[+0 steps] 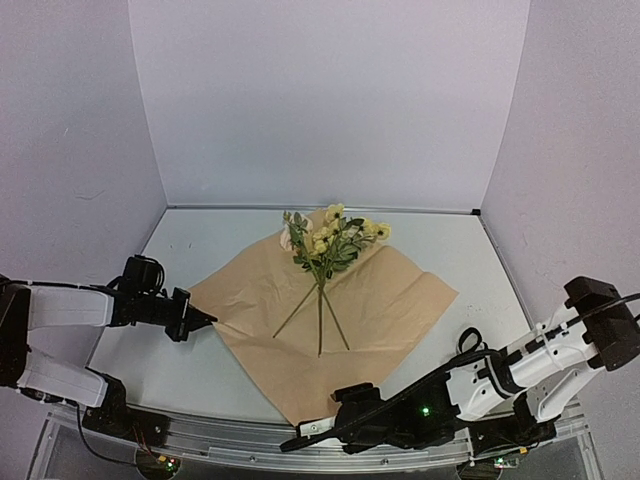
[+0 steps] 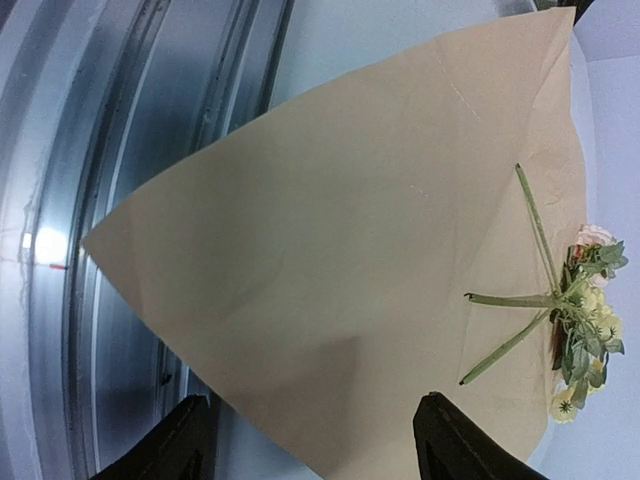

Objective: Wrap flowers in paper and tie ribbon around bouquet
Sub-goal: Pick up the bottom corner of the flattened wrapping paper from the center of the board.

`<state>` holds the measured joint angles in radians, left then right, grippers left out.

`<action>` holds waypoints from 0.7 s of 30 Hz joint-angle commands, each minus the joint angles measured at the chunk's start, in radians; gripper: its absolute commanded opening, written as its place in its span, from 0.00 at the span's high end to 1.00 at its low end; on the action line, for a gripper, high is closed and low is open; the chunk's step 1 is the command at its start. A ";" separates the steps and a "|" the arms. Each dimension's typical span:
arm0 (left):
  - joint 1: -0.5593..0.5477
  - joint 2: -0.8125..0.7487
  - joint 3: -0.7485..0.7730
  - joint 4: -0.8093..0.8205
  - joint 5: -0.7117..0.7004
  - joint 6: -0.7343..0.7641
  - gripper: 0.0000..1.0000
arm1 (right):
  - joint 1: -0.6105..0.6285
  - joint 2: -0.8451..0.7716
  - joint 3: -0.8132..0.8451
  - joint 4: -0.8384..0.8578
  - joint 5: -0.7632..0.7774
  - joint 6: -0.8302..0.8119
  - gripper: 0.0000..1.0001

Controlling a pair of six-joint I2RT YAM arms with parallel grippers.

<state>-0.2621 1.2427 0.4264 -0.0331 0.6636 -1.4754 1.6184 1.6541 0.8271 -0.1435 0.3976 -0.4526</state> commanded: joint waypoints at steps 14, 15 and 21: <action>0.027 -0.046 -0.022 -0.013 0.040 -0.007 1.00 | 0.012 0.129 0.049 0.126 0.139 0.005 0.40; 0.028 -0.048 -0.022 -0.018 0.039 -0.001 1.00 | 0.012 0.127 0.051 0.126 0.147 0.004 0.50; 0.029 -0.061 -0.012 -0.059 0.020 0.048 0.91 | 0.011 0.090 0.058 0.119 0.159 -0.009 0.98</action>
<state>-0.2399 1.2089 0.4107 -0.0470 0.6820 -1.4657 1.6264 1.7729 0.8507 -0.0413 0.5252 -0.4601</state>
